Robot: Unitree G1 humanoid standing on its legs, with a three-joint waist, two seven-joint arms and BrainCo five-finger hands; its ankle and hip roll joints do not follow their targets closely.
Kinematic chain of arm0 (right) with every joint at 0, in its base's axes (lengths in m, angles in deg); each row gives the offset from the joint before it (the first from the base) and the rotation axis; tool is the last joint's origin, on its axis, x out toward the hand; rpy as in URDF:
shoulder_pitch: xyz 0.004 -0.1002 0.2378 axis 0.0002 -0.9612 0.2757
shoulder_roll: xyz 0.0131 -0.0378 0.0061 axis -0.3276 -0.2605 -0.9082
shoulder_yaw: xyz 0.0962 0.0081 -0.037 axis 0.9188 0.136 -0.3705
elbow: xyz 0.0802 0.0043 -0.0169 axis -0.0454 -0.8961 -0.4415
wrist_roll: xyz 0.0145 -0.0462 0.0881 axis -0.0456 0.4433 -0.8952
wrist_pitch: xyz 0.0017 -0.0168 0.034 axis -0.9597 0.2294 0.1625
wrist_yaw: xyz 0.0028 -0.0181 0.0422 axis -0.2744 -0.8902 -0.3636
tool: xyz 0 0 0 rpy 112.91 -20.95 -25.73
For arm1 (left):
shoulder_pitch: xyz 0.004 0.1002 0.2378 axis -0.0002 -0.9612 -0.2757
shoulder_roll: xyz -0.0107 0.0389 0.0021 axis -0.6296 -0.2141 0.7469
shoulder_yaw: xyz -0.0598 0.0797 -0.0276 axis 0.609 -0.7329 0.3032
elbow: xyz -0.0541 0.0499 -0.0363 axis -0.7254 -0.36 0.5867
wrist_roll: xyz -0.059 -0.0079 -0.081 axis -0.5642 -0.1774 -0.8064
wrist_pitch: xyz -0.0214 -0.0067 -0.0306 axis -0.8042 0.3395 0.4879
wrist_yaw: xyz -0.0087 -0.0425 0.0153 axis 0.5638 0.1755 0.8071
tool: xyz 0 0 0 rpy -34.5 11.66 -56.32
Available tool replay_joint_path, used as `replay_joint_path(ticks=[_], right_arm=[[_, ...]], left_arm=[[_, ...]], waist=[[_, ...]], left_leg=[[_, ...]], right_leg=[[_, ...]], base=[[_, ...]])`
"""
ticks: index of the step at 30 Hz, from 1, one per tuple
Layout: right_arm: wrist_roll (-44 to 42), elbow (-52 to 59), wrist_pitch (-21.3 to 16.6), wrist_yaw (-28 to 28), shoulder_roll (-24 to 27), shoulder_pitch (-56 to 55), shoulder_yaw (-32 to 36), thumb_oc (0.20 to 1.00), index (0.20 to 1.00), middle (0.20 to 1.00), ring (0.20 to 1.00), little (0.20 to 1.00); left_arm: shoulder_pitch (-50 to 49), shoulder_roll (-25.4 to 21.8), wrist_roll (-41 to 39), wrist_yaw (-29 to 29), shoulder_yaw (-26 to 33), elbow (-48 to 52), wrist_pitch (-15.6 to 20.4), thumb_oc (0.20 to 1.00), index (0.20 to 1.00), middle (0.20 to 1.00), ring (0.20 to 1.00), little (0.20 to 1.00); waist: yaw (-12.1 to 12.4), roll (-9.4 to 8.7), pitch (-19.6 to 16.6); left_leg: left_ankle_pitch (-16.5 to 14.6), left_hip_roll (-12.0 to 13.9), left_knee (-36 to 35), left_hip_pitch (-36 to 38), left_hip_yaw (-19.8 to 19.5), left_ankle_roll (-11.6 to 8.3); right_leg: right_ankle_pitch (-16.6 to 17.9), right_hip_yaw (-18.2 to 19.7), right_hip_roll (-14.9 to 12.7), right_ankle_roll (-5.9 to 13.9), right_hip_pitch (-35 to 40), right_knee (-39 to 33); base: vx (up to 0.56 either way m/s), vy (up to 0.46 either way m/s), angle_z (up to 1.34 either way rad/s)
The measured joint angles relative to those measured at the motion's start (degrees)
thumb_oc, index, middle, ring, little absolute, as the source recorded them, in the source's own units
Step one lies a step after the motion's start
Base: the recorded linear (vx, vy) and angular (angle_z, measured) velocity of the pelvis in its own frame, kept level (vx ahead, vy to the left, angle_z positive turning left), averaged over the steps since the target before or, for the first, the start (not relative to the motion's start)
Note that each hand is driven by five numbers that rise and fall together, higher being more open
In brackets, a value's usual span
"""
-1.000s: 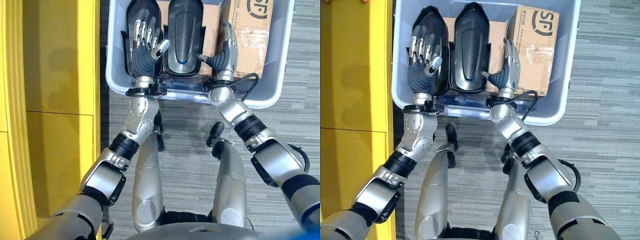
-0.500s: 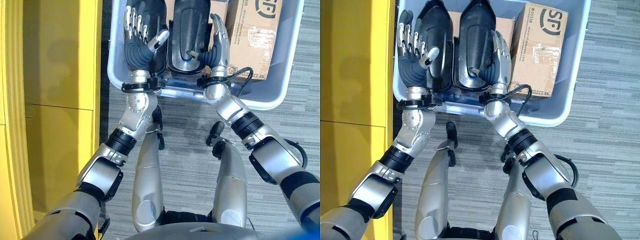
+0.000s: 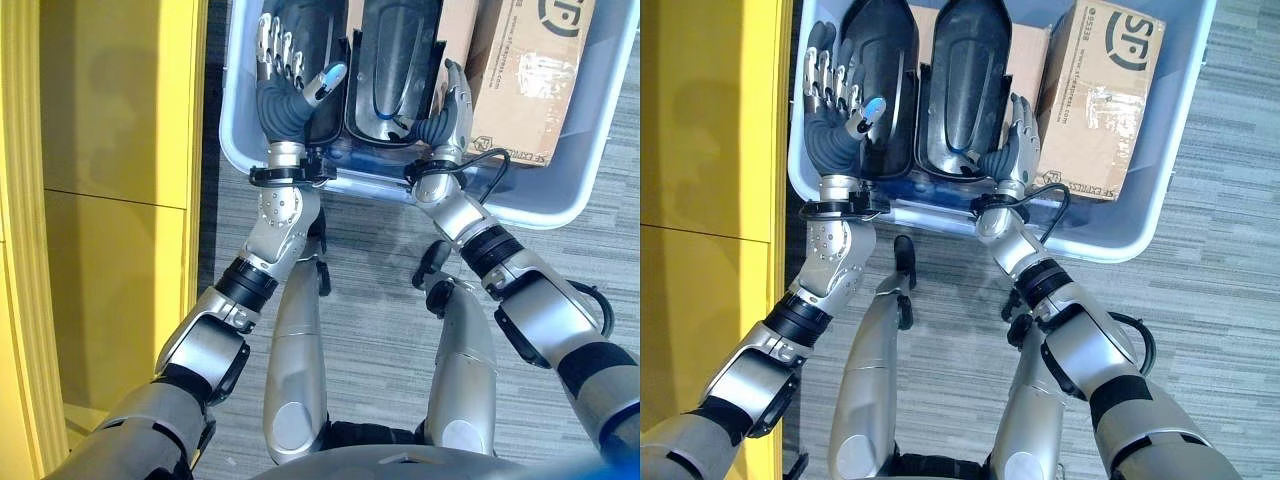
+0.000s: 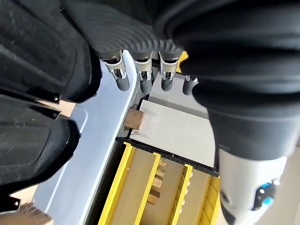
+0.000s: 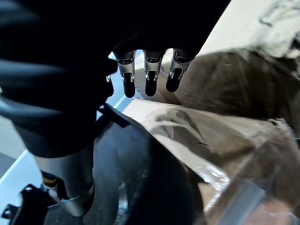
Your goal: Move parts from the plastic box to the shelf.
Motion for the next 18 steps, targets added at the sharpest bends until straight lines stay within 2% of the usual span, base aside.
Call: replay_joint_path(ticks=[9, 18], right_arm=[[-0.35, 0.03, -0.66, -1.33, 0.09, 0.86, 0.02, 1.000, 1.000, 1.000, 1.000, 1.000], [-7.09, -2.43, -1.16, 0.72, -1.02, 2.21, 0.86, 1.000, 1.000, 1.000, 1.000, 1.000]], left_arm=[[1.12, 0.42, 0.01, 0.51, -0.30, -0.07, 0.04, 1.000, 1.000, 1.000, 1.000, 1.000], [2.40, 0.46, 0.03, 1.16, -1.13, -0.15, 0.04, 1.000, 1.000, 1.000, 1.000, 1.000]], waist=[[-0.05, 0.00, -0.01], [-0.14, -0.02, -0.02]], left_leg=[[-0.56, 0.06, 1.27, -2.03, -0.16, 0.16], [-1.04, -0.03, 3.07, -3.61, -0.36, 0.53]], right_leg=[[0.04, 0.46, 0.04, 0.08, -1.87, 0.23], [0.36, 0.73, -0.27, 0.20, -2.69, 1.10]], base=[[0.00, 0.018, -0.01], [0.00, 0.004, 0.00]])
